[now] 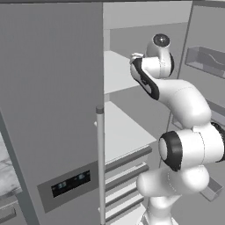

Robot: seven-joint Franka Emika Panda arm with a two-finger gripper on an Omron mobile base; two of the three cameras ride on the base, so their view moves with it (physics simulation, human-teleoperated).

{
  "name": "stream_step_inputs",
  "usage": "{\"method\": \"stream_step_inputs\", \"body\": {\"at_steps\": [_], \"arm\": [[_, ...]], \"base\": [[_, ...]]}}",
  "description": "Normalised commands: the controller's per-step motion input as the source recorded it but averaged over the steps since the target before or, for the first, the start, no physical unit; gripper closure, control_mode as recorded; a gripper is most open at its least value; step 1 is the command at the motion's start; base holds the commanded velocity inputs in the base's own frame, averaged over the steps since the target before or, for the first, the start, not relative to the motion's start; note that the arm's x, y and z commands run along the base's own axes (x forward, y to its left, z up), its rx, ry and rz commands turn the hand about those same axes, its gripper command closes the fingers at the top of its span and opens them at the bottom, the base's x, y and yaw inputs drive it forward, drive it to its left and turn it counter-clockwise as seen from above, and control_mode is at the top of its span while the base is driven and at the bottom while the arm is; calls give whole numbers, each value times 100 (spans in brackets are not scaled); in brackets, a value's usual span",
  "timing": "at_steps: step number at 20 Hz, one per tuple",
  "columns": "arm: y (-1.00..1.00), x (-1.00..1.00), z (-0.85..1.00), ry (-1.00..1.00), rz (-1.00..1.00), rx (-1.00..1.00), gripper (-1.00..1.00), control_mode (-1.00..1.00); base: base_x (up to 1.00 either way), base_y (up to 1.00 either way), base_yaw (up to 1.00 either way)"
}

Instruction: Open the fridge, remove the kiwi, cucumber, and fish, and place them on any counter.

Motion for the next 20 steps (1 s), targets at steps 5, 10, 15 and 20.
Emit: {"method": "stream_step_inputs", "body": {"at_steps": [5,10,15,20], "arm": [[0,18,-8,0,0,0,-100,-100],[-2,13,-4,0,0,0,-100,-100],[0,5,-9,0,0,0,-100,-100],[0,0,-18,0,0,0,100,-100]], "base": [[0,0,0],[0,0,0],[0,0,0],[0,0,0]]}}
